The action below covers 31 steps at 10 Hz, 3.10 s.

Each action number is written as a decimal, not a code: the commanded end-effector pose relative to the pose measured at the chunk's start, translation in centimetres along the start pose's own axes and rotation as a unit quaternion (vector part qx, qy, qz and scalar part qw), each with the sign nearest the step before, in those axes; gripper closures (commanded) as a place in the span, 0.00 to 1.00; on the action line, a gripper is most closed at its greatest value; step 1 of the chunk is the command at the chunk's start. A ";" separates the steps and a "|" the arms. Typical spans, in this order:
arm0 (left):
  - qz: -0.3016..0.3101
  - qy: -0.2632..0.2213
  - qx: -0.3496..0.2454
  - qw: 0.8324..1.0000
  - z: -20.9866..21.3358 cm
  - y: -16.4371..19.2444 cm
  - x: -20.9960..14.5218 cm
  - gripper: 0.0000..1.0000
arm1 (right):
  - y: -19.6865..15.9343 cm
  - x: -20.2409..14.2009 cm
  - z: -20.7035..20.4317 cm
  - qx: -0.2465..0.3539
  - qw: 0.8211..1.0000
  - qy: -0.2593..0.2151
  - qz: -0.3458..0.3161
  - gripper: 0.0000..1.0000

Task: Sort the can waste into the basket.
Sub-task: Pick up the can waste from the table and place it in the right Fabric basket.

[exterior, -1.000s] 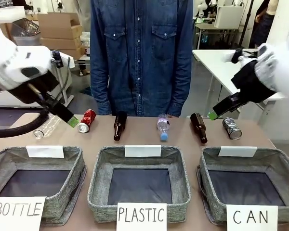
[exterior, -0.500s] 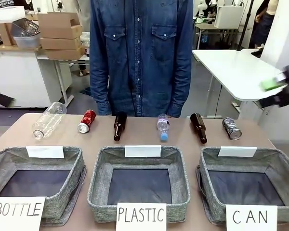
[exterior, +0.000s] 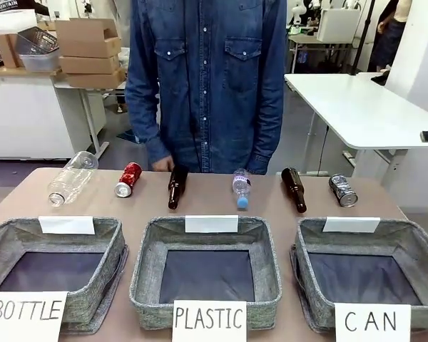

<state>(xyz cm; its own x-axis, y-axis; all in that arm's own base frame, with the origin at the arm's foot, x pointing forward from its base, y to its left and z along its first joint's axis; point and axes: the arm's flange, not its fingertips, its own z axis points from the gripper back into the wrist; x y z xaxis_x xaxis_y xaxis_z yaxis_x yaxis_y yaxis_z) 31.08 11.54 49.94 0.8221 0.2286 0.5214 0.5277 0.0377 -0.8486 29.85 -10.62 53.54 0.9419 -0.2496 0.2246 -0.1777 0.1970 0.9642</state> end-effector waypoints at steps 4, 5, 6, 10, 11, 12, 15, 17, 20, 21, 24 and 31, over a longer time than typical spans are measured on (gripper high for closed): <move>-0.046 0.054 -0.027 0.997 0.0 -2.7 -0.6 0.00 | 1.0 -0.3 -0.6 -0.009 0.998 0.040 0.042 0.00; -0.046 0.054 -0.027 0.997 0.0 -2.7 -0.6 0.00 | 1.0 -0.3 -0.6 -0.009 0.998 0.040 0.042 0.00; -0.046 0.054 -0.027 0.997 0.0 -2.7 -0.6 0.00 | 1.0 -0.3 -0.6 -0.009 0.998 0.040 0.042 0.00; -0.046 0.054 -0.027 0.997 0.0 -2.7 -0.6 0.00 | -2.4 5.3 -6.8 -0.409 0.906 0.055 0.090 0.00; -0.046 0.054 -0.027 0.997 0.0 -2.7 -0.6 0.00 | -4.1 6.8 -7.8 -0.460 0.881 0.055 0.093 0.00; -0.046 0.054 -0.027 0.997 0.0 -2.7 -0.6 0.00 | -5.3 7.7 -8.0 -0.481 0.870 0.053 0.094 0.00; -0.046 0.054 -0.027 0.997 0.0 -2.7 -0.6 0.00 | -4.1 6.9 -5.7 -0.383 0.922 0.006 0.060 0.00; -0.046 0.054 -0.027 0.997 0.0 -2.7 -0.6 0.00 | -6.2 8.0 -8.1 -0.462 0.878 0.047 0.118 0.00; -0.046 0.054 -0.027 0.997 0.0 -2.7 -0.6 0.00 | -7.2 10.0 -7.9 -0.477 0.874 0.025 0.085 0.00; -0.046 0.054 -0.027 0.997 0.0 -2.7 -0.6 0.00 | -8.8 11.9 -9.5 -0.493 0.866 0.040 0.076 0.00; -0.046 0.054 -0.027 0.997 0.0 -2.7 -0.6 0.00 | -15.6 17.3 -13.5 -0.548 0.833 0.041 0.060 0.00; -0.046 0.054 -0.027 0.997 0.0 -2.7 -0.6 0.00 | -26.3 21.8 -18.3 -0.612 0.790 0.008 0.038 0.00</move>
<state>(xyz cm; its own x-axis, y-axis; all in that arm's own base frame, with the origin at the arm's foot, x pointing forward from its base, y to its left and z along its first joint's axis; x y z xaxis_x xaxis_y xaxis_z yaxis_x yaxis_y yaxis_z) 29.28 11.27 51.72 0.7988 0.1285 0.5877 0.5920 0.0053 -0.8059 59.40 -4.56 30.47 0.9538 -0.1616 0.2531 0.1383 0.9845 0.1074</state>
